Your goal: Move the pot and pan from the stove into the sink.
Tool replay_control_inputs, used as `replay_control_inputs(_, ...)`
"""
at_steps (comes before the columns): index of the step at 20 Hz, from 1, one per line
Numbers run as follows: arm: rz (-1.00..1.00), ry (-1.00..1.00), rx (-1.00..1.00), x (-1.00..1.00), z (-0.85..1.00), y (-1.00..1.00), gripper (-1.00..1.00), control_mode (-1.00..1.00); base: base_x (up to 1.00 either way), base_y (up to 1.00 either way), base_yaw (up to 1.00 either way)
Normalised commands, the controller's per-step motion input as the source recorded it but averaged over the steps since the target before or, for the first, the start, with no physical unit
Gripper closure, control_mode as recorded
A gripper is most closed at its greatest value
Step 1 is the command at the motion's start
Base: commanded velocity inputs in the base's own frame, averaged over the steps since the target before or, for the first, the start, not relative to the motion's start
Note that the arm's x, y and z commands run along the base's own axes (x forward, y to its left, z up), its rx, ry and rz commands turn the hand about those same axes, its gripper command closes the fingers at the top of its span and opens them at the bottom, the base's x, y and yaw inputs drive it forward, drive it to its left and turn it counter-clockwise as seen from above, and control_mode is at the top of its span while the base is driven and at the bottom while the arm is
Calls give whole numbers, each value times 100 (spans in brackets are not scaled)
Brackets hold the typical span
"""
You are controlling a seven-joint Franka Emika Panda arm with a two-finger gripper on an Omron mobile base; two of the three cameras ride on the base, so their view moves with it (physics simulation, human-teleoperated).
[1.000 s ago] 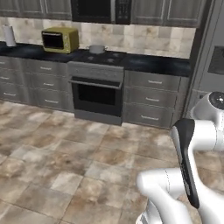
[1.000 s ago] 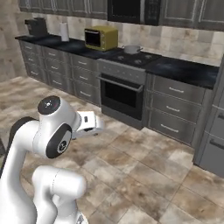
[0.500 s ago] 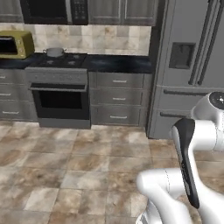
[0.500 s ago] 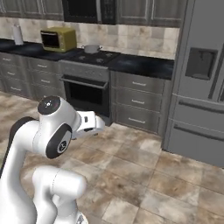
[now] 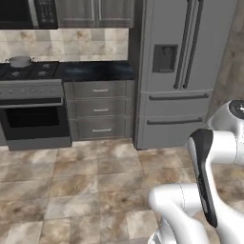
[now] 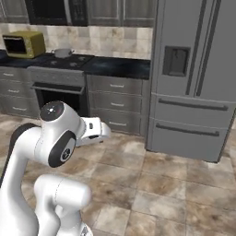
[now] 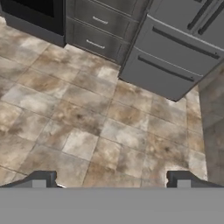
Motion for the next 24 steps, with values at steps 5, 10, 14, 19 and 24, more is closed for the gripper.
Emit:
replay_control_inputs(5,0,0,0,0,0,0,-100,100,1,-25,-34)
replay_control_inputs(10,0,0,0,0,0,0,-100,100,-1,-4,-5)
replay_control_inputs(14,0,0,0,0,0,0,-100,100,0,70,-4)
replay_control_inputs(19,0,0,0,0,0,0,-100,100,0,100,-6)
replay_control_inputs(24,0,0,0,0,0,0,-100,100,-3,100,-3)
